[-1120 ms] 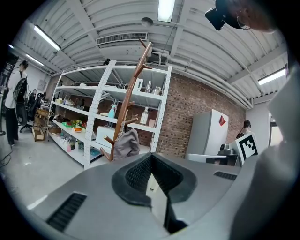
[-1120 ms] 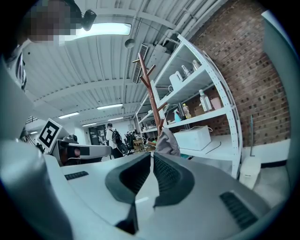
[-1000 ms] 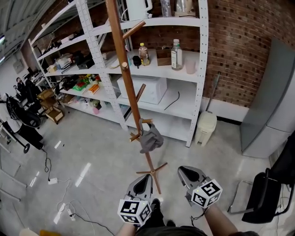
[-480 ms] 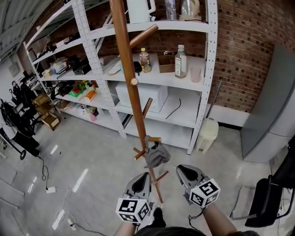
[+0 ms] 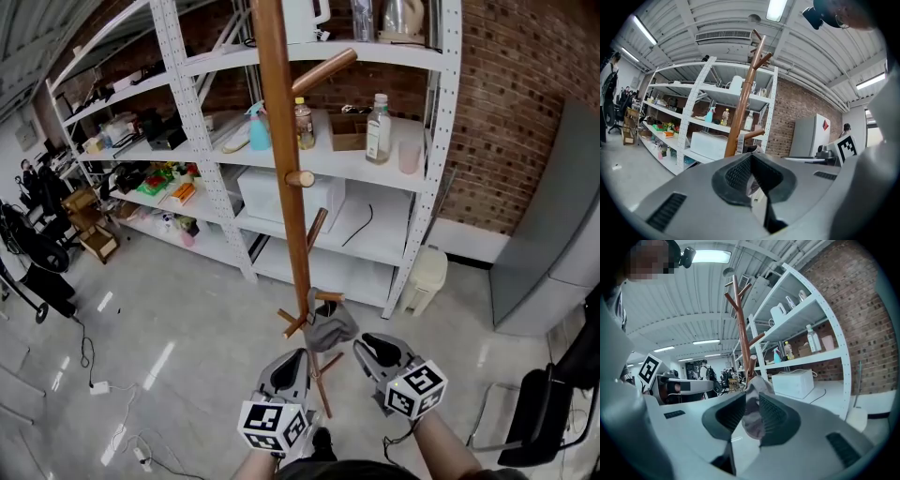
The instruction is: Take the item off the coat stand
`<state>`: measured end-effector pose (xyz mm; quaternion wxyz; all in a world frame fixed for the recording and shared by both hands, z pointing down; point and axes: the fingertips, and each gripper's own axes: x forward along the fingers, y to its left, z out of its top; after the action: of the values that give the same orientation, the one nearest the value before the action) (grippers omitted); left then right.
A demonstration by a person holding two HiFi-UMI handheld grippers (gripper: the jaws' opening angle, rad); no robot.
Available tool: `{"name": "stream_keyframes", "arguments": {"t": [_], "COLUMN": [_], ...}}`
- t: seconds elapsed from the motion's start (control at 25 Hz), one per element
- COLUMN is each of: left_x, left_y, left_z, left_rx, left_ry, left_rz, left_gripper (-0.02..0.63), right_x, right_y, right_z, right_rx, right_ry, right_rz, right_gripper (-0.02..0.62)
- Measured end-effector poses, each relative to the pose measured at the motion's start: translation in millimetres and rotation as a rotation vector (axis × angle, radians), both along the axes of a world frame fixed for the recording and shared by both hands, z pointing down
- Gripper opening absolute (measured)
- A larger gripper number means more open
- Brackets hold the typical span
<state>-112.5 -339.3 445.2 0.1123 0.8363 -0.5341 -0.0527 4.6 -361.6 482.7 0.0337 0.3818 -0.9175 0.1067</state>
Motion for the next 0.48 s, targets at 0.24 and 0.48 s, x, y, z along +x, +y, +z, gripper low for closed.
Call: {"name": "stream_keyframes", "arguments": {"t": [0.24, 0.48], "left_x": [-4, -8], "left_y": [-11, -22], "left_z": [2, 3], "left_rx": [-0.006, -0.008], "left_ry": [0.002, 0.002], "left_rz": [0.011, 0.023], "left_gripper": [0.006, 0.006], "right_x": [-13, -20], "right_y": [-16, -35], "right_z": [4, 1], "right_rx": [-0.005, 0.015], "right_ry": [0.054, 0.099], "right_rz": [-0.006, 0.016], "right_gripper": [0.148, 0.193]}}
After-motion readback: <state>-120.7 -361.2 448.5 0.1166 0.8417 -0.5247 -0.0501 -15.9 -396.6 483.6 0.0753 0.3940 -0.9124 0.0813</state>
